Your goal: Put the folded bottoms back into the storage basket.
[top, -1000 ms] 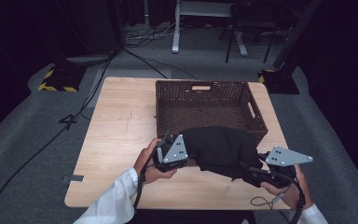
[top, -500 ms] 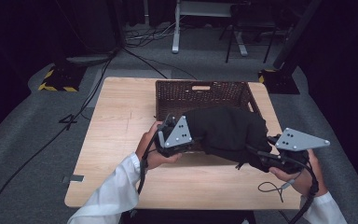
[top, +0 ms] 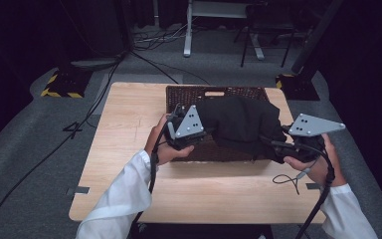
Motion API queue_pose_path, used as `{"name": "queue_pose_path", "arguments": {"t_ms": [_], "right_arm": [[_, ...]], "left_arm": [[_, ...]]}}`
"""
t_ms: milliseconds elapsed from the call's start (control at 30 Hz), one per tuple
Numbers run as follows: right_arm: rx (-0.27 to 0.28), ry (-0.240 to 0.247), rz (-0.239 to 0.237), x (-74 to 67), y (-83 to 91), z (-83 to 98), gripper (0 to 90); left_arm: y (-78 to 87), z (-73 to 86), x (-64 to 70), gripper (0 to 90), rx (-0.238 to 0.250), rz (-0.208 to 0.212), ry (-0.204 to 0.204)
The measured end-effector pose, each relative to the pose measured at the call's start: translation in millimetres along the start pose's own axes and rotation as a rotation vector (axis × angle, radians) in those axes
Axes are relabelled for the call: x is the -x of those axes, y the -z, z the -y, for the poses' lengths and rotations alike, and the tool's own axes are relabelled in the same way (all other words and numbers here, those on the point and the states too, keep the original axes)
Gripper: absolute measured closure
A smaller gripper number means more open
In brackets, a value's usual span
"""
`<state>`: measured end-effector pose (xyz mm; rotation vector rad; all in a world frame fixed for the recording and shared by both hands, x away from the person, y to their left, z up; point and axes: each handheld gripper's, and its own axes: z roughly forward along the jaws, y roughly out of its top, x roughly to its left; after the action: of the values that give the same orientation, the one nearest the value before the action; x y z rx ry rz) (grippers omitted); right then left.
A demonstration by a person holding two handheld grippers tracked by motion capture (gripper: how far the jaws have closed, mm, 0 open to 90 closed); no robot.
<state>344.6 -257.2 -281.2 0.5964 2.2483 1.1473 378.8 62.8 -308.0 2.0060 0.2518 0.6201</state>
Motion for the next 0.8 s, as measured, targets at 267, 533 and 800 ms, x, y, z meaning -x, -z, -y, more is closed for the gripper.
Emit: {"name": "queue_pose_path", "arguments": {"t_ms": [267, 533, 800], "right_arm": [[-0.002, 0.011, -0.017, 13.2, -22.1, -5.6, 60.9], [-0.013, 0.012, -0.037, 24.8, -47.2, -6.3, 60.8], [-0.025, 0.006, -0.049, 34.8, -67.8, -9.0, 60.7]], "left_arm": [[-3.7, 4.7, -12.2, 73.7, -0.018, -0.033, 0.022], [-11.7, 10.2, -22.2, 73.6, -0.038, -0.069, 0.03], [-18.2, 15.5, -34.7, 73.6, -0.051, -0.083, 0.05]]}}
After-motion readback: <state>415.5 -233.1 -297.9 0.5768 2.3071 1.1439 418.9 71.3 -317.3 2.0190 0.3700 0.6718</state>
